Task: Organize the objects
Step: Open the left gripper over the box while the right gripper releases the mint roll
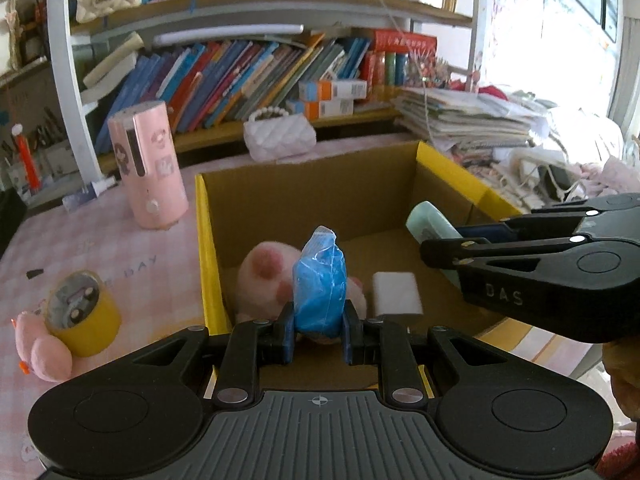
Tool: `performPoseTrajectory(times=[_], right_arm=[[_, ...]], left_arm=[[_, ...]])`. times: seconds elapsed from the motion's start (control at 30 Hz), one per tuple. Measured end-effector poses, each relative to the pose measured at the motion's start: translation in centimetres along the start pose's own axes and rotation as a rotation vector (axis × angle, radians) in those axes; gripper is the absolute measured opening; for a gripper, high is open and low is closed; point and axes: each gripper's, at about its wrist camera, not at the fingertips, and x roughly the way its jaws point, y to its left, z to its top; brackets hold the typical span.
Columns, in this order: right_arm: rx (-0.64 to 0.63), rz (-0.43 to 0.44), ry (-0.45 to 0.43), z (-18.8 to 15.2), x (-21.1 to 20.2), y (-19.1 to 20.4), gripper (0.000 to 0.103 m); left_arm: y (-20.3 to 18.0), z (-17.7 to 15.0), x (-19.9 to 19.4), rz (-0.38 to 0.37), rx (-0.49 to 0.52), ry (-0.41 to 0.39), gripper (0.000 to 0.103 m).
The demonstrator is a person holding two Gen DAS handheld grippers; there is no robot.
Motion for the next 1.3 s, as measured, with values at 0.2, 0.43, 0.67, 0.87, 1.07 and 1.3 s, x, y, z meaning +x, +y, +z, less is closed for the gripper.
performPoseTrajectory(times=[0.2, 0.43, 0.67, 0.87, 1.07, 1.3], right_arm=[[-0.035, 0.029, 0.050, 0.1, 2.1, 0.2, 0.018], [-0.018, 0.083, 0.140, 0.0, 4.2, 0.5, 0.018], [0.055, 0.111, 0.188, 0.0, 5.0, -0.1, 0.018], [0.072, 0.105, 0.190, -0.1, 5.0, -0.2, 0.019], [0.102, 0.075, 0.127, 0.0, 3.8, -0.6, 0.022], [0.129, 0.019, 0.025, 0.0, 1.3, -0.4, 0.034]], left_arm=[[-0.1, 0.3, 0.2, -0.012, 0.027, -0.003, 0.021], [-0.4, 0.2, 0.2, -0.027, 0.062, 0.004, 0.022], [-0.2, 0.2, 0.3, -0.018, 0.052, 0.005, 0.026], [-0.1, 0.2, 0.0, 0.011, 0.047, -0.010, 0.041], [0.2, 0.1, -1.6, 0.039, 0.017, -0.093, 0.066], [0.6, -0.1, -4.5, 0.064, -0.012, -0.211, 0.079]])
